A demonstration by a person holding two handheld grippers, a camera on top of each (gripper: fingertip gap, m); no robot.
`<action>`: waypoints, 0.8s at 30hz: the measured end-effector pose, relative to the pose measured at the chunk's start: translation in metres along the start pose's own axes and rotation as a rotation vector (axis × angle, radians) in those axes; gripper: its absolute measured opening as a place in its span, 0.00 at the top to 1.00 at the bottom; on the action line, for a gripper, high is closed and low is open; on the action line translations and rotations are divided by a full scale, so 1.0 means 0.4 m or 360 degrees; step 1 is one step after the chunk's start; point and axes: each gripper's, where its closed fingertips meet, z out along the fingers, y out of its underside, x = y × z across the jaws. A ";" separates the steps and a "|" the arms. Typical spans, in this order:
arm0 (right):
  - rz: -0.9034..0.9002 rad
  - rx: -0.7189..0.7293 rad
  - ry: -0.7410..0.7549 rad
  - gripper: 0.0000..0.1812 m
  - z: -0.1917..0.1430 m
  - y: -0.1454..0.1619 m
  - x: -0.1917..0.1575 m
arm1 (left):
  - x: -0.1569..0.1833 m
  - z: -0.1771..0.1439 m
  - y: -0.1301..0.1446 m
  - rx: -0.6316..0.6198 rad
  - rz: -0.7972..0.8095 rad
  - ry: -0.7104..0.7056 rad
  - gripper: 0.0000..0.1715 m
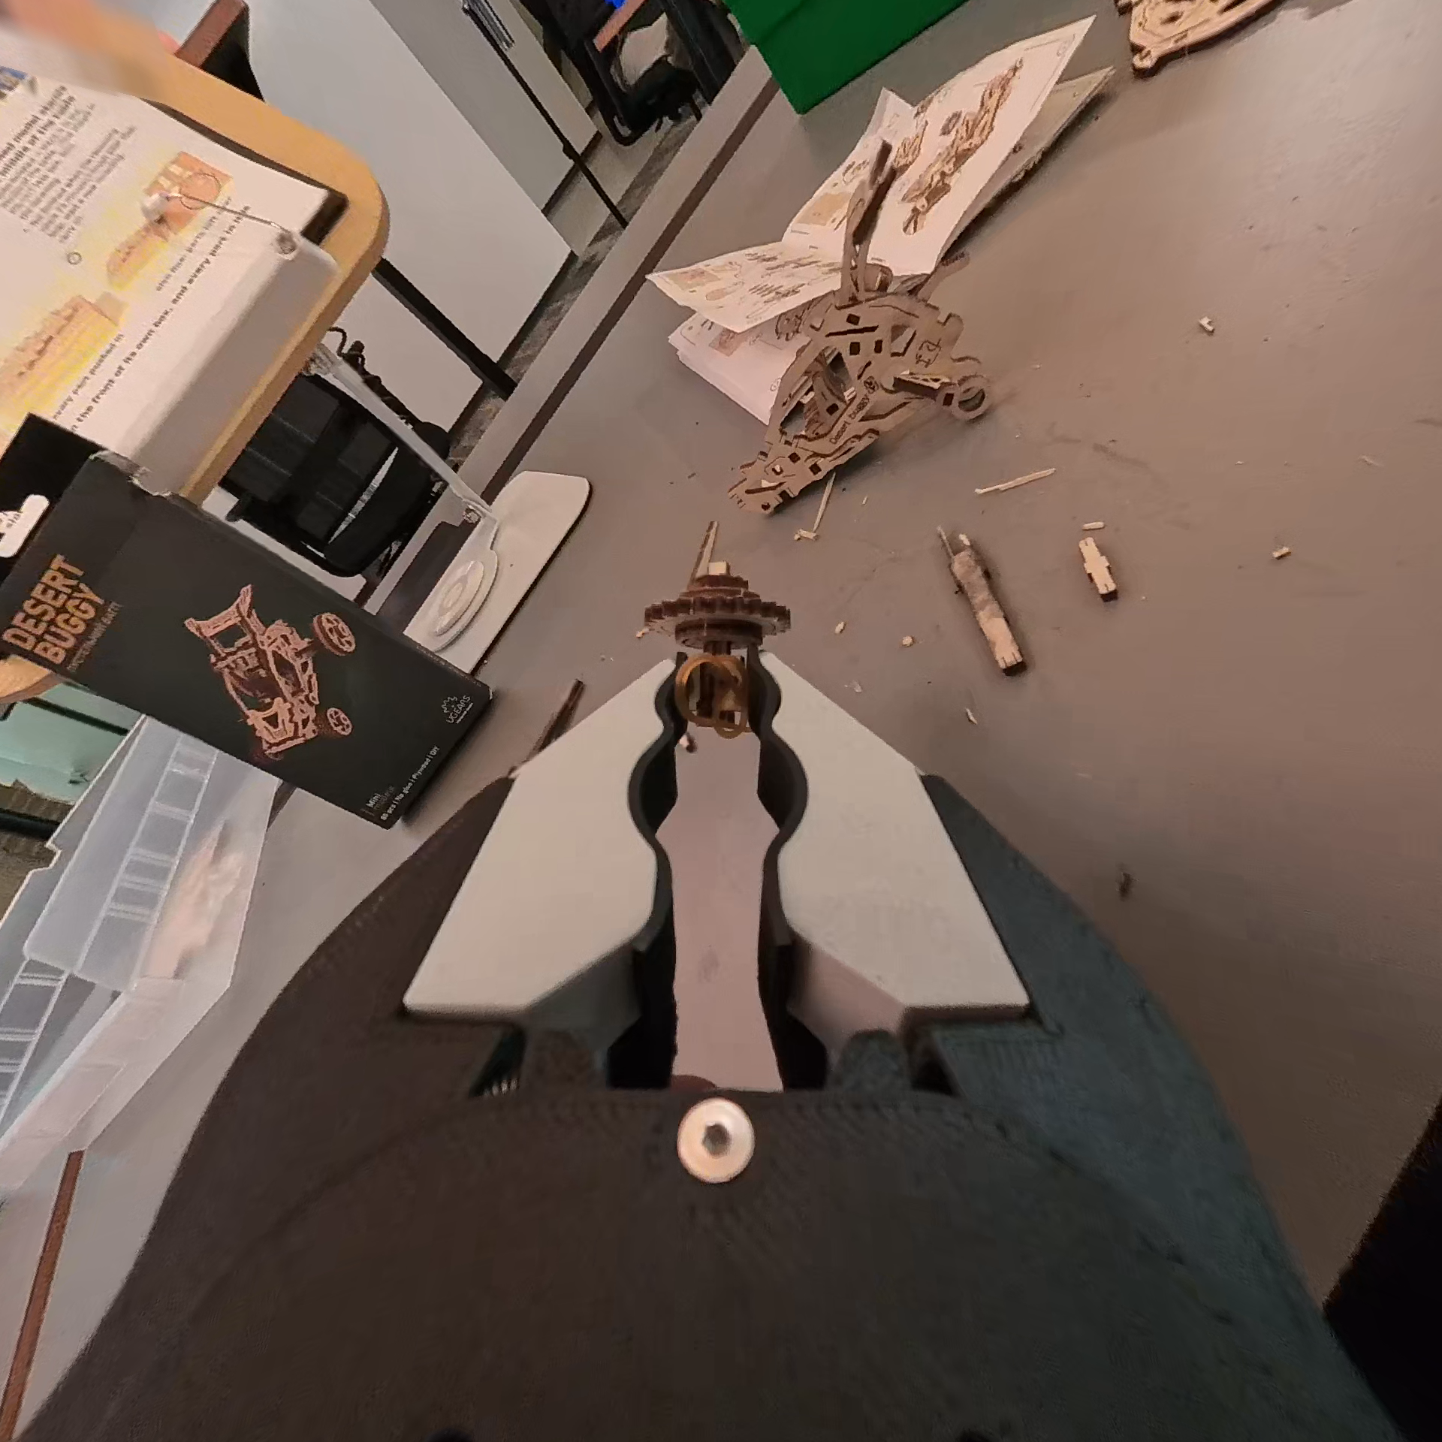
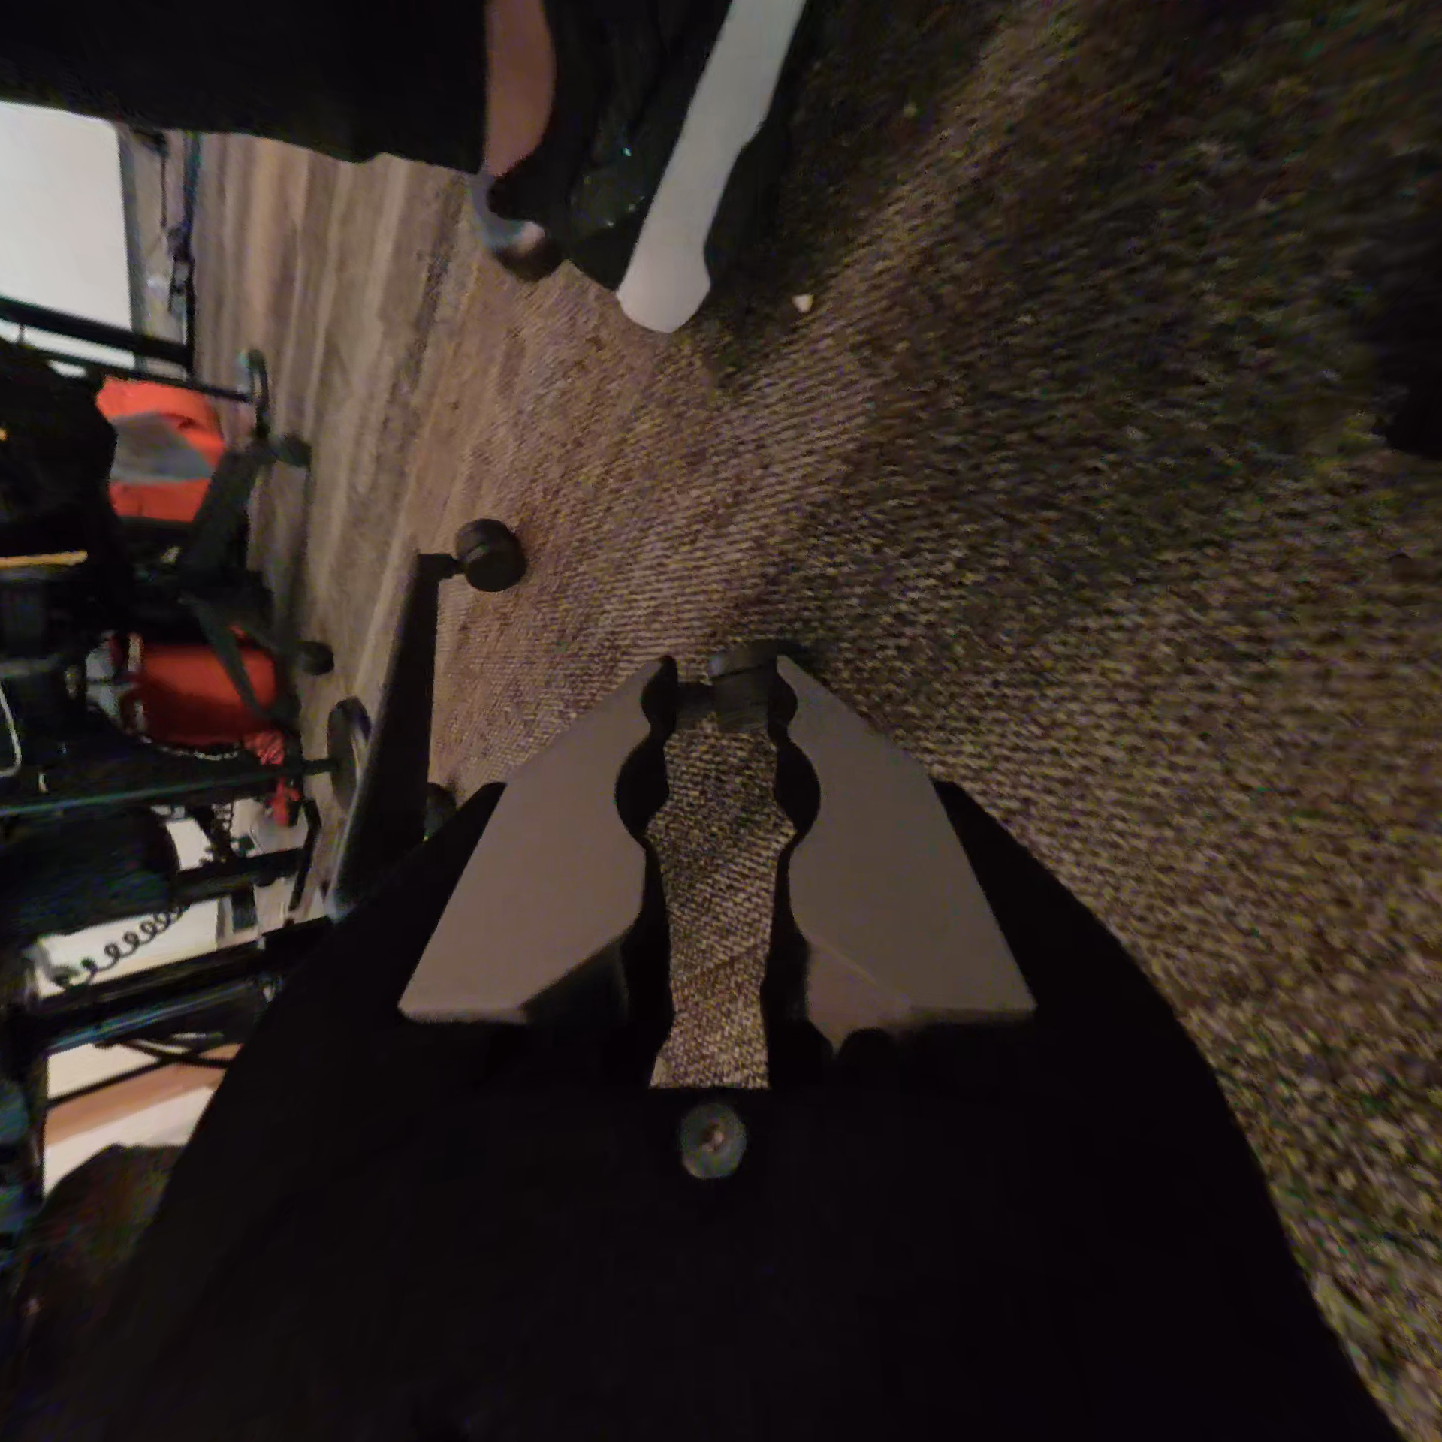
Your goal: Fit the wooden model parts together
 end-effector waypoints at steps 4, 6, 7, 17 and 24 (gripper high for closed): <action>-0.0002 -0.0048 0.0014 1.00 0.062 -0.013 -0.042 | 0.000 -0.002 -0.003 0.0015 -0.0015 0.0012 0.93; 0.0054 -0.0028 0.0071 1.00 0.058 -0.002 -0.013 | 0.006 0.002 0.002 -0.0011 0.0009 0.0023 0.93; 0.0097 0.0020 0.0092 1.00 0.044 -0.001 0.008 | 0.007 0.003 0.003 -0.0014 0.0014 0.0025 0.93; 0.0021 0.0644 0.0614 1.00 -0.350 -0.115 0.212 | 0.005 0.008 0.009 -0.0046 0.0022 0.0008 0.93; 0.0222 0.0897 0.0479 0.87 -0.392 -0.244 0.311 | 0.009 0.008 0.008 -0.0044 0.0029 0.0023 0.93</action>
